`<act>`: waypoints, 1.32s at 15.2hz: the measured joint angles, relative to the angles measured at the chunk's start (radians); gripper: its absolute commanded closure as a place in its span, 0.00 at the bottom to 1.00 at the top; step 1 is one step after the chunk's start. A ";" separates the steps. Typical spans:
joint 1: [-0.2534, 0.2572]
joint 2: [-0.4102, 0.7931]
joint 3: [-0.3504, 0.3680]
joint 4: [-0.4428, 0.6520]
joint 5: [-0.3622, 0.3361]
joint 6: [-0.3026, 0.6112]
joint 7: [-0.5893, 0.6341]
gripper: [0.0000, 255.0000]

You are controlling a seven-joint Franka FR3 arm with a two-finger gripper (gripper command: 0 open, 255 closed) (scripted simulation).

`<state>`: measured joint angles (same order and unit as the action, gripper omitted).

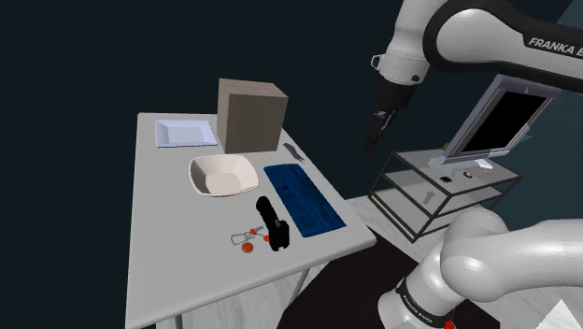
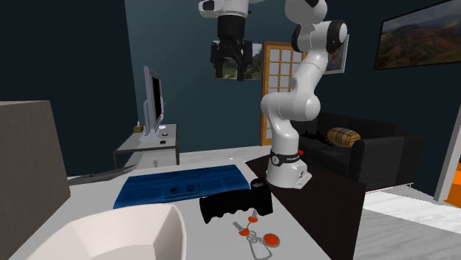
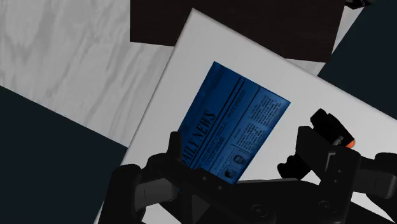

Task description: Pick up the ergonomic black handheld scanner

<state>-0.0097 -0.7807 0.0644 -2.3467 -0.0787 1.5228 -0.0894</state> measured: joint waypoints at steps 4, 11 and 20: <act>0.000 0.009 0.040 -0.043 0.030 0.050 0.074 0.00; -0.003 0.104 0.176 -0.138 0.118 0.236 0.321 0.00; -0.043 0.381 0.356 -0.130 0.153 0.506 0.649 0.00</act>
<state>-0.0523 -0.4001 0.4200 -2.4772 0.0744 2.0285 0.5593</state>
